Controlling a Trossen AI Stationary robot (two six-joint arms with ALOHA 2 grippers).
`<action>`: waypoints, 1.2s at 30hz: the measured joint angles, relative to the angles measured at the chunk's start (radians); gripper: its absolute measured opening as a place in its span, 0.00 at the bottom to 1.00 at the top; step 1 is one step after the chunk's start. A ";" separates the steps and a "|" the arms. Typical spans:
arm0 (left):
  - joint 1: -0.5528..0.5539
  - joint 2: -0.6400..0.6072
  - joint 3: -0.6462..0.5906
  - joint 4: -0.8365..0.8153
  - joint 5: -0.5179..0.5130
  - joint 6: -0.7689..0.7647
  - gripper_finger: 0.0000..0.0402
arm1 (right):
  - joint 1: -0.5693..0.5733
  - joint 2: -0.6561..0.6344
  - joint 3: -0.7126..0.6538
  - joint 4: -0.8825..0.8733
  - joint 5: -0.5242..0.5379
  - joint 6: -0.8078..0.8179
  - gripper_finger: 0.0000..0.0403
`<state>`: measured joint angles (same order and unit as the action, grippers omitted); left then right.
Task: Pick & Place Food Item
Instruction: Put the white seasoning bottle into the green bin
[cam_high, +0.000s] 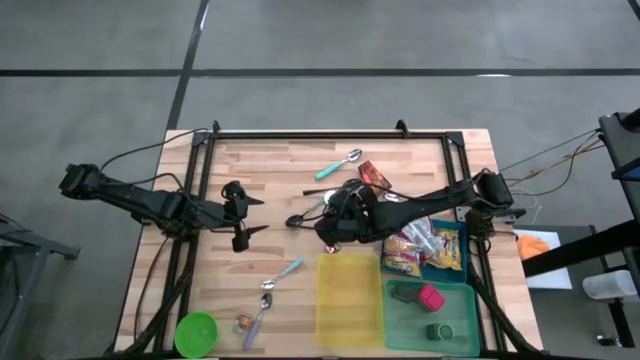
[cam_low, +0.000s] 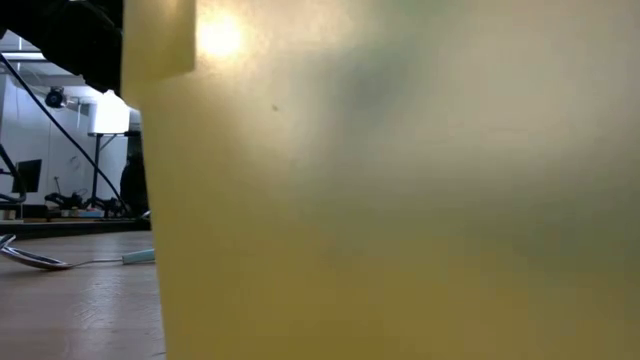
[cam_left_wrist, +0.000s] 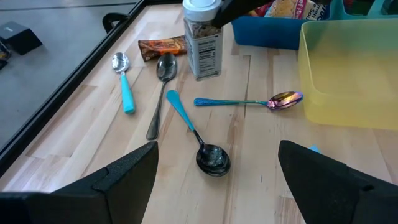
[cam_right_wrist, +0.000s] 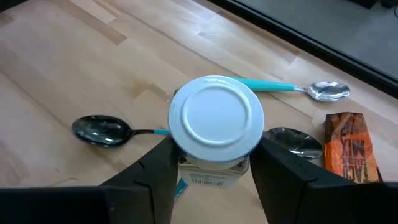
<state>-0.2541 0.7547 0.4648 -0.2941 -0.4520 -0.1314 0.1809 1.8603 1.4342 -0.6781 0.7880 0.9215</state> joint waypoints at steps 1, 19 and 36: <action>0.000 0.000 0.000 0.000 0.000 0.000 0.84 | 0.000 0.000 0.000 0.000 -0.002 0.000 0.44; 0.000 0.000 0.000 0.000 0.000 0.000 0.84 | 0.001 0.000 0.000 0.000 -0.009 0.002 0.42; 0.000 0.000 0.000 0.000 0.000 0.000 0.84 | 0.016 0.000 -0.041 -0.041 -0.042 0.122 0.42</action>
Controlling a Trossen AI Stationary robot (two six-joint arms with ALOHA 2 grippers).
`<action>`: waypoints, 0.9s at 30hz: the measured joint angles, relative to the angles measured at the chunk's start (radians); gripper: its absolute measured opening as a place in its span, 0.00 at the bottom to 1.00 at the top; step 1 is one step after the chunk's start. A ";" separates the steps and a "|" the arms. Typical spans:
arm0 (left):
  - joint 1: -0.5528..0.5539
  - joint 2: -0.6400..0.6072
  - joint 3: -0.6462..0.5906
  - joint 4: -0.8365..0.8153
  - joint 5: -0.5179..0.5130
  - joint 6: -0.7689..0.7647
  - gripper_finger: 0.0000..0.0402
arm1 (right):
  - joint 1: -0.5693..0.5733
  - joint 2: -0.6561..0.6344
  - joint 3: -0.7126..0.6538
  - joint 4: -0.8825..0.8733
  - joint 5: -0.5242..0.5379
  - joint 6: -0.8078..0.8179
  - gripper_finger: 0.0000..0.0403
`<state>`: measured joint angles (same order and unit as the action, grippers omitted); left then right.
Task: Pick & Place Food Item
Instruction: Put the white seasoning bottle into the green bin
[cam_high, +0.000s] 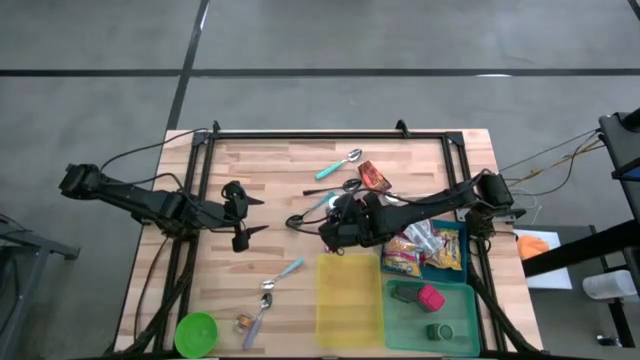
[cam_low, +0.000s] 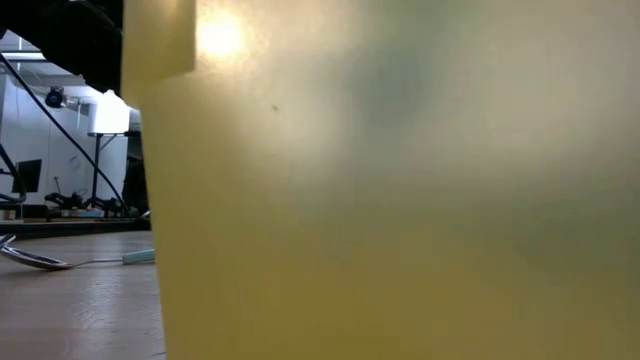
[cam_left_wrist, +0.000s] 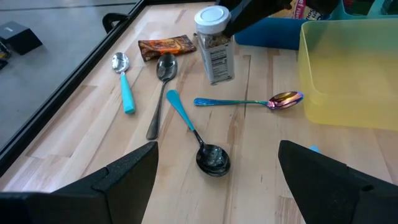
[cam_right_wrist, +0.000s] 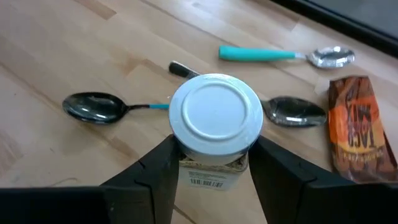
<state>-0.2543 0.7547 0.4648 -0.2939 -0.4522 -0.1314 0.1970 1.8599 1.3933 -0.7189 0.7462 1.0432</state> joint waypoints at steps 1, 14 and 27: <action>0.000 0.000 0.000 0.000 0.000 0.000 0.84 | 0.000 0.000 -0.007 0.000 -0.001 0.009 0.42; 0.000 0.000 0.000 0.000 0.000 0.000 0.84 | -0.002 0.001 -0.109 0.027 -0.036 0.166 0.42; 0.000 0.000 0.000 0.000 0.000 0.000 0.83 | -0.001 0.001 -0.111 0.024 -0.043 0.175 0.42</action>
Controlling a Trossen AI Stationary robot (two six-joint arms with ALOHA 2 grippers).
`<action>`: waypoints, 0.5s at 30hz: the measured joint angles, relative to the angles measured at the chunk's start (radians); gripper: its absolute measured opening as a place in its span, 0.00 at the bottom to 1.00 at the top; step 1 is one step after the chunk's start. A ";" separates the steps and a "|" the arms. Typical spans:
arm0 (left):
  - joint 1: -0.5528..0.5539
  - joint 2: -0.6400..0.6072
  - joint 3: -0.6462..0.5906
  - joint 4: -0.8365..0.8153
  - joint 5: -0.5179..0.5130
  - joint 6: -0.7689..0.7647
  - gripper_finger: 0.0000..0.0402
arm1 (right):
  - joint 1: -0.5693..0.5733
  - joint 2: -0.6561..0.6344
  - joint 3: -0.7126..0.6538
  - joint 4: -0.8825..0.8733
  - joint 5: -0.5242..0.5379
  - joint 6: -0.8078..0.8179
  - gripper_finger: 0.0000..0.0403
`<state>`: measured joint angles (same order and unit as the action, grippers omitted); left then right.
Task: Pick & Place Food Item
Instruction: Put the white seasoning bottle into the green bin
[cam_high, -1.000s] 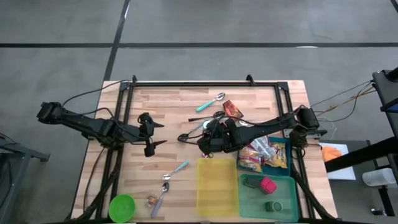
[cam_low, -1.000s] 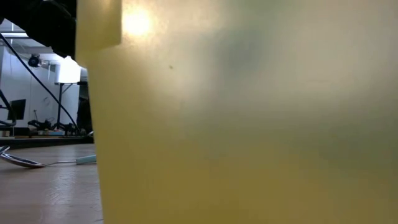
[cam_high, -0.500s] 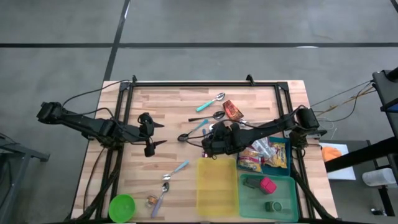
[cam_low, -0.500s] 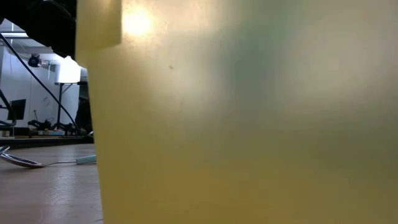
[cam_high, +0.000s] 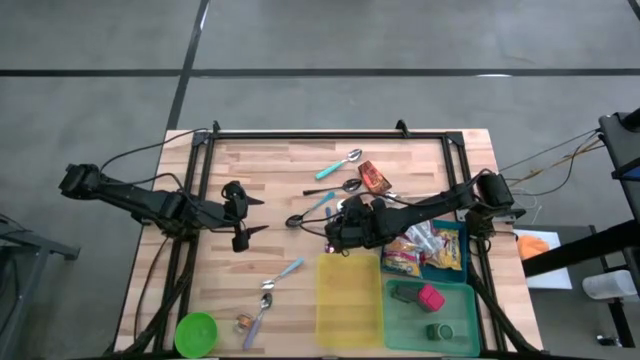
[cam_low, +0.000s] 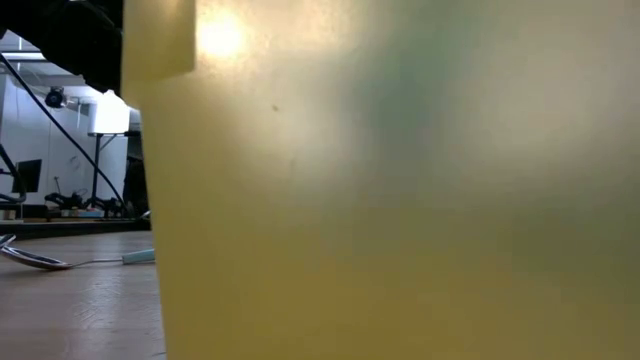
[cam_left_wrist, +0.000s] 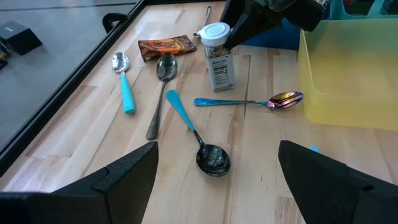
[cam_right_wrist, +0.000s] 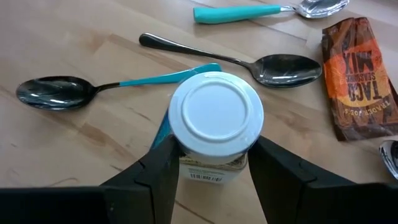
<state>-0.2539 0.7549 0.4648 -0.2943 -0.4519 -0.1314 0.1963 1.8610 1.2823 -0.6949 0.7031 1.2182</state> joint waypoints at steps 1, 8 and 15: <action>0.000 0.000 0.000 0.000 0.000 0.000 0.83 | 0.000 0.000 0.000 0.000 -0.007 -0.002 0.42; 0.000 0.000 0.000 0.000 0.000 0.000 0.83 | 0.000 -0.001 0.002 -0.001 -0.027 -0.019 0.42; 0.000 0.000 0.000 0.000 0.000 0.000 0.83 | 0.000 -0.001 0.002 0.000 -0.027 -0.033 0.43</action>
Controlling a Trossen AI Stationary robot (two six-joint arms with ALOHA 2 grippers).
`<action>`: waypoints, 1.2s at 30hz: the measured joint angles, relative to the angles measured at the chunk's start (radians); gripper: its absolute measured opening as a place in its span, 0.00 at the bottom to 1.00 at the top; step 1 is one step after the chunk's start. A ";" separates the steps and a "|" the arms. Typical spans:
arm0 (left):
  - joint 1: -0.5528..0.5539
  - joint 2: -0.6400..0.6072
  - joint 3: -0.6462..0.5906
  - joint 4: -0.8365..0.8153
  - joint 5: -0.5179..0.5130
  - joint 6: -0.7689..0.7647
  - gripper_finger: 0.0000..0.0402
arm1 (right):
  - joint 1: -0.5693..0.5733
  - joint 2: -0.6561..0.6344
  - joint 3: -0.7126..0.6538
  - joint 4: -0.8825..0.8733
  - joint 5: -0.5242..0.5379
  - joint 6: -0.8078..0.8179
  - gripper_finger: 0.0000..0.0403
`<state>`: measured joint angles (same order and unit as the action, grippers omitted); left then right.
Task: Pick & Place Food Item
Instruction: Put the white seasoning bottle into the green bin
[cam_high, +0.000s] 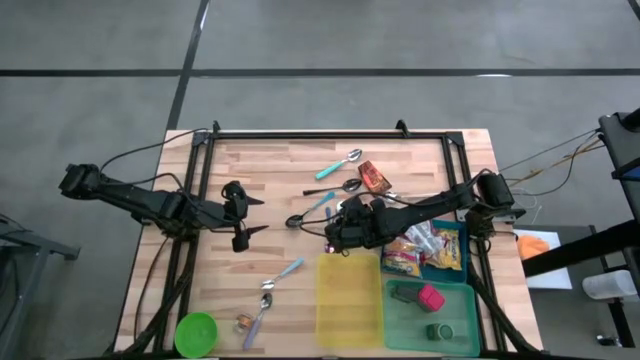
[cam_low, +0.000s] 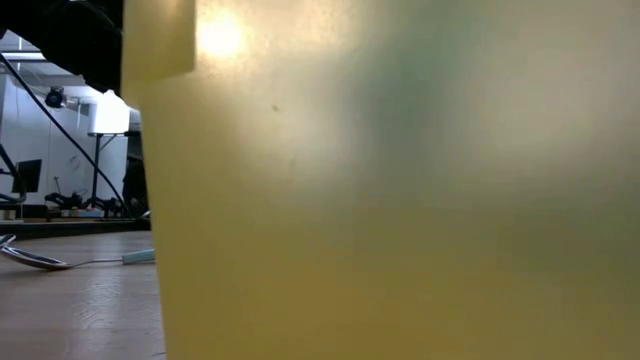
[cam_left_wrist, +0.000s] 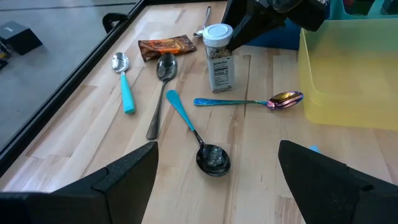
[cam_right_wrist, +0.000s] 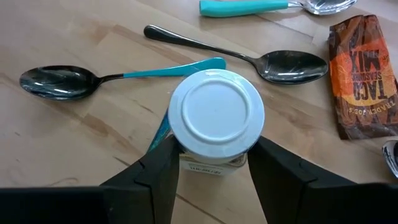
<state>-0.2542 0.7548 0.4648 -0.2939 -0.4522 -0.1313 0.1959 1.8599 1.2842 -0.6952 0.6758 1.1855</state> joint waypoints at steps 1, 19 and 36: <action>0.000 0.000 0.000 0.000 0.000 0.000 0.83 | 0.000 -0.001 0.000 0.000 0.000 0.000 0.44; 0.000 0.000 0.000 0.000 0.000 0.000 0.83 | -0.003 -0.004 0.000 0.000 0.001 -0.057 0.80; 0.000 0.000 0.000 0.000 0.000 0.000 0.84 | -0.019 -0.004 0.000 0.080 0.004 -0.011 0.91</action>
<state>-0.2539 0.7548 0.4648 -0.2939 -0.4522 -0.1312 0.1772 1.8561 1.2842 -0.6147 0.6800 1.1748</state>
